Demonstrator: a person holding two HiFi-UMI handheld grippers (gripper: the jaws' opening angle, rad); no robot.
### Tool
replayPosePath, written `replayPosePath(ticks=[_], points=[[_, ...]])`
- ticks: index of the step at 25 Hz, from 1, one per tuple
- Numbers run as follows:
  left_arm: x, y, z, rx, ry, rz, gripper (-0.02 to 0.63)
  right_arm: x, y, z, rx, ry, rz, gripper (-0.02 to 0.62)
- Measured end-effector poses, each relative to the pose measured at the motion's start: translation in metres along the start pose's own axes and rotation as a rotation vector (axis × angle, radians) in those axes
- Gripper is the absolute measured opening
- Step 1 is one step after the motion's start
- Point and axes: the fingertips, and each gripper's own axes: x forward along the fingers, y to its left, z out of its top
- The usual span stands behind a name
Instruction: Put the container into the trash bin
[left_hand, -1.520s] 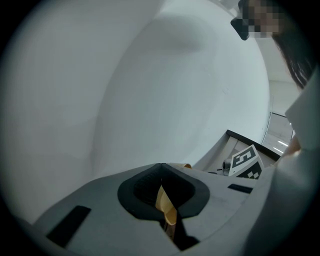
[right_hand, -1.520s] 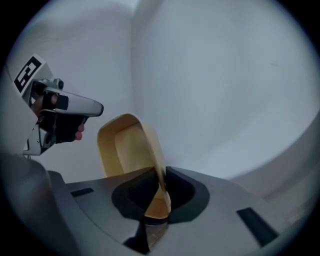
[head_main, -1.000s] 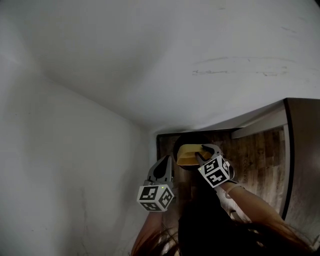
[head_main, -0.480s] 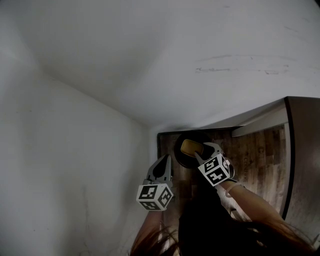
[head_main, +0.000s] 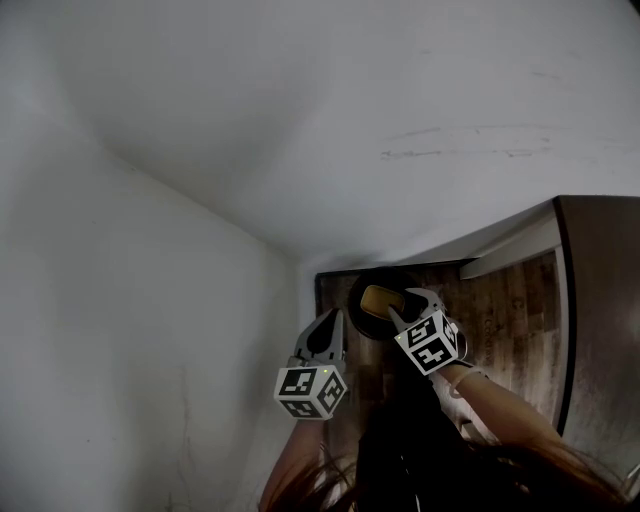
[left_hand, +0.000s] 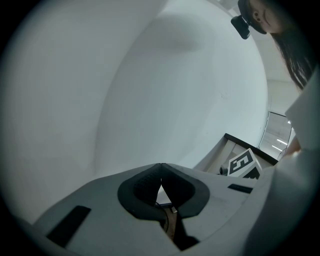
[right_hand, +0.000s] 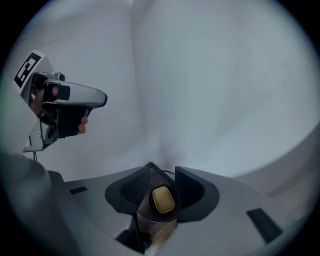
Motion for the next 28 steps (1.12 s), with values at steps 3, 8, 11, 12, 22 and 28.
replayPosePath(ticks=[3, 8, 11, 12, 22, 28], points=[[-0.005, -0.007, 0.011, 0.012, -0.001, -0.007, 0.020, -0.012, 0.002, 0.009, 0.001, -0.008, -0.005, 0.161], [-0.012, -0.020, 0.033, 0.034, -0.018, -0.026, 0.020, -0.033, 0.003, 0.025, 0.006, -0.036, -0.021, 0.150], [-0.018, -0.031, 0.042, 0.045, -0.021, -0.037, 0.020, -0.048, 0.006, 0.032, 0.018, -0.051, -0.027, 0.144], [-0.021, -0.034, 0.045, 0.048, -0.020, -0.040, 0.020, -0.053, 0.008, 0.035, 0.022, -0.056, -0.028, 0.143], [-0.049, -0.073, 0.075, 0.101, -0.017, -0.098, 0.020, -0.113, 0.015, 0.067, 0.065, -0.129, -0.078, 0.123], [-0.073, -0.092, 0.103, 0.122, -0.053, -0.093, 0.020, -0.153, 0.021, 0.089, 0.100, -0.189, -0.108, 0.109]])
